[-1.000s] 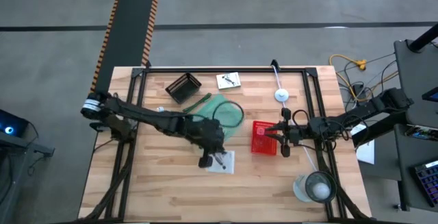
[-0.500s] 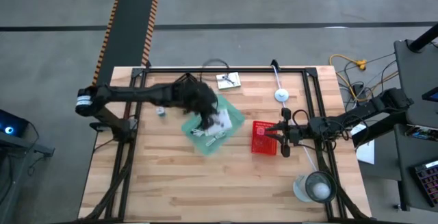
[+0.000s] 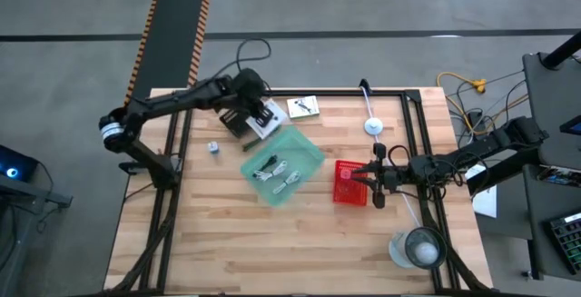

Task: Pick and place items into bin
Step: Put the bottom white card reader box into the black bin

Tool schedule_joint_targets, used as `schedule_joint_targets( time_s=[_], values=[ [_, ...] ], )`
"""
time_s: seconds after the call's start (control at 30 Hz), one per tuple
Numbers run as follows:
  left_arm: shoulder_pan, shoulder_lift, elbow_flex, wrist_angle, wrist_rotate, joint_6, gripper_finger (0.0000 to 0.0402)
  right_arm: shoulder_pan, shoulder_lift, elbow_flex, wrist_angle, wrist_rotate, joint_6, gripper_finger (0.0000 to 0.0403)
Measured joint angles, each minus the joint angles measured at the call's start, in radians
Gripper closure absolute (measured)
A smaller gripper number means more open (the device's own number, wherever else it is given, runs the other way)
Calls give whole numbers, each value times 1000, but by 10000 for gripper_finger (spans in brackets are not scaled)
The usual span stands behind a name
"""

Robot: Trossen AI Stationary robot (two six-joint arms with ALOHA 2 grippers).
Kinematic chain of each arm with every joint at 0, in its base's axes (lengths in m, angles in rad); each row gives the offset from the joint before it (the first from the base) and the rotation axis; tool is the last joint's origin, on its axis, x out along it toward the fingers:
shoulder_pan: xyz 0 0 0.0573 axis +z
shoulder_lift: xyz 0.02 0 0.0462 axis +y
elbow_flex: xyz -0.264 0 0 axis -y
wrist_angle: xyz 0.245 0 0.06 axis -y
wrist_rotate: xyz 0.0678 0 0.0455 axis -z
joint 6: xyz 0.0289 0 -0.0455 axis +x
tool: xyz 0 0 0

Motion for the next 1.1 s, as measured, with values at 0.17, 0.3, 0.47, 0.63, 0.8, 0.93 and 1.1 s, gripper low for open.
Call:
schedule_joint_targets(
  time_s=[0.17,0.3,0.47,0.63,0.8,0.93,1.1],
  values=[
    [95,0,-1,-30,1,59,401,0,0,0,-3,0,7,335],
    [155,2,-10,-30,0,134,401,0,0,0,-7,0,22,335],
    [213,19,-35,-31,-13,160,401,0,0,0,-9,0,24,335],
    [243,47,-50,-30,-28,227,401,0,0,0,-21,0,24,335],
    [263,58,-58,-25,-62,228,401,0,0,0,-31,0,24,335],
    [266,60,-81,-25,-78,247,401,0,0,0,-31,0,24,335],
    [266,65,-102,-20,-79,247,401,0,0,0,-31,0,24,335]
  ],
)
